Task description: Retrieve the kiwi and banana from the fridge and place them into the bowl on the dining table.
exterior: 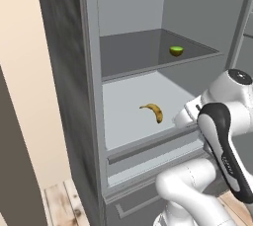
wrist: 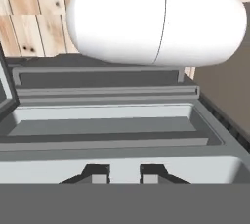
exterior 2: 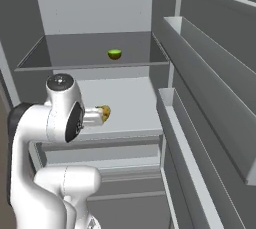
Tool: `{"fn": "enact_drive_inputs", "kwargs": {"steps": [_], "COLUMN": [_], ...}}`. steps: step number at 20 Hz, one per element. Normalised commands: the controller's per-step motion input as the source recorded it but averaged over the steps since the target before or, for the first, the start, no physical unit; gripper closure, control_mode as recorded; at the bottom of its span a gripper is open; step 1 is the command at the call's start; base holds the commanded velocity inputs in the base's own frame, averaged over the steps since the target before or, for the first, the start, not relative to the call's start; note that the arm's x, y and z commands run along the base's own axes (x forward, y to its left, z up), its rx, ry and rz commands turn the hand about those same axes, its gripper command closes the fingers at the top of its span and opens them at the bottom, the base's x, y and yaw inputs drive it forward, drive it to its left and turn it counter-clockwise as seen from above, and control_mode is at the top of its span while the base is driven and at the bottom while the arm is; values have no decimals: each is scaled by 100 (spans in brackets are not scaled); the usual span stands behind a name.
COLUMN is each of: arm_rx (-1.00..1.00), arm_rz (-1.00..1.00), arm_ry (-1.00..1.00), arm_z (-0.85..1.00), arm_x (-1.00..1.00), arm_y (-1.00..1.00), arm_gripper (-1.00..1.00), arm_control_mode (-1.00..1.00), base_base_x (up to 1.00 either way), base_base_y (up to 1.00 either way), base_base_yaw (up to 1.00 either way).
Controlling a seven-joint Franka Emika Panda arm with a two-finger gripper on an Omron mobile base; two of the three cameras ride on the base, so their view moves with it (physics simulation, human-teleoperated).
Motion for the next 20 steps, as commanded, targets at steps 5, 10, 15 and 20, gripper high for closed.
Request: {"fn": "enact_drive_inputs", "kwargs": {"steps": [5,10,15,20], "arm_rx": [0,0,0,0], "arm_rz": [-1,0,-1,-4], "arm_ry": [0,0,-2,-2], "arm_z": [0,0,-1,-21], "arm_x": [26,41,43,42], "arm_y": [4,0,0,0], "arm_gripper": [-100,-100,-100,-100], "arm_control_mode": [-100,-100,-100,-100], "base_base_x": [0,0,0,0], "base_base_y": [0,0,0,0], "base_base_yaw": [0,0,0,0]}}
